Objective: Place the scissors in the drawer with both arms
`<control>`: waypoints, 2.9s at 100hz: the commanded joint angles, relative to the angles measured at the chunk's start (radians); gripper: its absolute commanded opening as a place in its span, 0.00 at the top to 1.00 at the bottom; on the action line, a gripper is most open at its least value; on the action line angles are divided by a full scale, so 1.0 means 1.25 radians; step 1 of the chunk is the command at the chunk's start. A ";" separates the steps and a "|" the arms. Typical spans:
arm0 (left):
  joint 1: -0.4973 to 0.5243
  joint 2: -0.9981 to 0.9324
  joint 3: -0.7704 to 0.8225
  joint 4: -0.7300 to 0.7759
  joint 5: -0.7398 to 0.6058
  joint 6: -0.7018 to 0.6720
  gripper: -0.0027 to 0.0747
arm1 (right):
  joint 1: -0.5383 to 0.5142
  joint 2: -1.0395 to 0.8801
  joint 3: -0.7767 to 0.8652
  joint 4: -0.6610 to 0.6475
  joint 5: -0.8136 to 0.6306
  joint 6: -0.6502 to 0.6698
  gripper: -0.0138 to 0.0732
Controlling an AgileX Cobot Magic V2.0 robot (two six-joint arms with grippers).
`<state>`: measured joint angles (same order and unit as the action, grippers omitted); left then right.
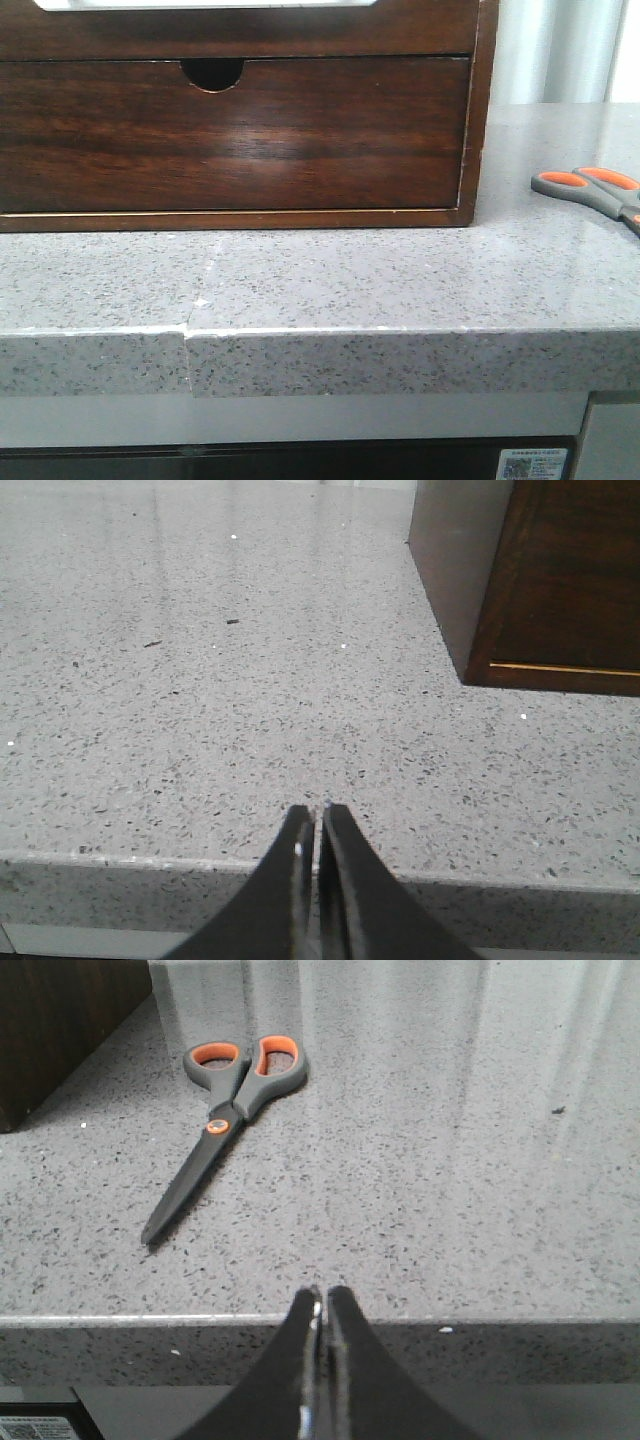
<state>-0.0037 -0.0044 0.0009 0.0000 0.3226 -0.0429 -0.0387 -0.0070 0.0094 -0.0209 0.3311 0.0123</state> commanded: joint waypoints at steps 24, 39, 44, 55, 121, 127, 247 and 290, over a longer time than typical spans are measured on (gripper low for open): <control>-0.001 -0.023 0.016 0.000 -0.059 0.003 0.99 | -0.001 -0.018 0.024 0.000 -0.007 -0.004 0.89; -0.001 -0.023 0.016 0.000 -0.059 0.003 0.99 | -0.001 -0.018 0.024 0.000 -0.007 -0.004 0.89; -0.001 -0.023 0.016 0.000 -0.059 0.003 0.99 | -0.001 -0.018 0.024 0.000 -0.007 -0.004 0.89; -0.001 -0.023 0.016 0.000 -0.059 0.003 0.99 | -0.001 -0.018 0.024 0.000 -0.007 -0.004 0.89; -0.001 -0.023 0.016 0.000 -0.062 0.003 0.99 | -0.001 -0.018 0.024 0.000 -0.014 -0.004 0.89; -0.001 -0.023 0.016 -0.004 -0.062 0.003 0.99 | -0.001 -0.018 0.024 0.001 -0.028 -0.004 0.89; -0.001 -0.007 -0.064 -0.089 -0.267 0.001 0.99 | -0.001 -0.004 -0.105 0.036 -0.158 -0.004 0.89; -0.001 0.183 -0.281 -0.050 -0.174 0.001 0.99 | -0.001 0.202 -0.290 0.141 0.084 -0.004 0.89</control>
<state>-0.0037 0.1753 -0.3041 -0.0644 0.1991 -0.0429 -0.0387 0.1922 -0.2881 0.1204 0.4550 0.0100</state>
